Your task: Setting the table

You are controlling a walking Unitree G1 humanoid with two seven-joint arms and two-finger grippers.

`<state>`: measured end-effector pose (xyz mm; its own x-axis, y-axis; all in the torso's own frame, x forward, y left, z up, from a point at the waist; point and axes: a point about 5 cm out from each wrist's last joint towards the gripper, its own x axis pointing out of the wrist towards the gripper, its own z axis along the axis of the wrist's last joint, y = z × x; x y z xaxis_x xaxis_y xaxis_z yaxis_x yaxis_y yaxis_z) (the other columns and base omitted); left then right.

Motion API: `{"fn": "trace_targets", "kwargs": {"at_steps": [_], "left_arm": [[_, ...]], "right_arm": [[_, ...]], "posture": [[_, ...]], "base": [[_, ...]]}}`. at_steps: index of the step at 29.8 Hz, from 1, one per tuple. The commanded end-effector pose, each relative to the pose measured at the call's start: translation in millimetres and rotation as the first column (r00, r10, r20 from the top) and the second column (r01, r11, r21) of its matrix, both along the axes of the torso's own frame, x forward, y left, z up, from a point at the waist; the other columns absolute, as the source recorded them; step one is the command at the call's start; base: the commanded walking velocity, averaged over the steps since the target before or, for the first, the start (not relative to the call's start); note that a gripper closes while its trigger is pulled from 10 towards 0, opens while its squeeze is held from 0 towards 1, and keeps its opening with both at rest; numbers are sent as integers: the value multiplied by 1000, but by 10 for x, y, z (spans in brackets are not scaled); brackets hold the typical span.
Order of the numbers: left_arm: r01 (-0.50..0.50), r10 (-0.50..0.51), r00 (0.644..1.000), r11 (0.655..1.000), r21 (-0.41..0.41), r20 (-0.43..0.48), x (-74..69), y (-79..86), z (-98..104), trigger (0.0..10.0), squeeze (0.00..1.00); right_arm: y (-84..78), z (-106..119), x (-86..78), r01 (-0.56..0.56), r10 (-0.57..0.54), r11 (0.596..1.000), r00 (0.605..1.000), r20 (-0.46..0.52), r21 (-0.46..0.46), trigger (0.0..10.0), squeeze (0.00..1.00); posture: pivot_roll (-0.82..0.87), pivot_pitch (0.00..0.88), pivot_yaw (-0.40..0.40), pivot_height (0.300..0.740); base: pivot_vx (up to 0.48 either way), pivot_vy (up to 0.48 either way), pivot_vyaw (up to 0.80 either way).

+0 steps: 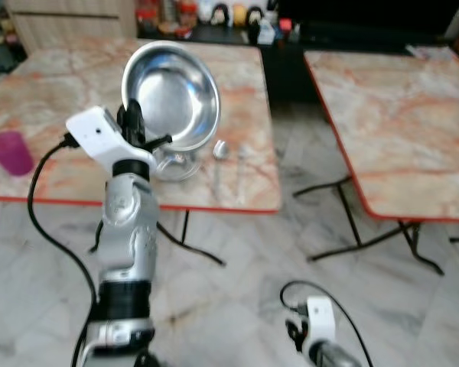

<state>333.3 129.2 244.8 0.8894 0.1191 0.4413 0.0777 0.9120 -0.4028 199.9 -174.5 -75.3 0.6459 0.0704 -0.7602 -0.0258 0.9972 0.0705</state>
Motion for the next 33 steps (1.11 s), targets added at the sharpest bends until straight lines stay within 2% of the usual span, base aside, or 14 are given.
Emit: {"fn": "trace_targets", "kwargs": {"at_steps": [1, 9, 22, 33], "left_arm": [[-35, 35, 999, 999, 9, 23, -9, 91, 54, 10000, 0], [-39, 39, 999, 999, 18, 14, -7, 103, 38, 10000, 0], [-32, 32, 999, 999, 34, 1, -1, 95, 23, 10000, 0], [-18, 18, 1000, 999, 39, 3, 1, 64, 25, 10000, 0]], "right_arm": [[45, 7, 16, -3, 3, 1000, 1000, 11, 6, 10000, 0], [42, -8, -8, 12, -12, 1000, 1000, 0, 12, 10000, 0], [72, -10, -6, 19, -19, 1000, 1000, -1, 25, 10000, 0], [73, -21, -27, 25, -24, 999, 1000, -6, 27, 10000, 0]], "posture": [[81, 142, -77, 740], [79, 151, -72, 740], [78, 150, -65, 740], [75, 151, -61, 740]], "base": [[0, -442, 419], [0, -433, 184], [282, -385, 66], [393, -270, 0]]}}
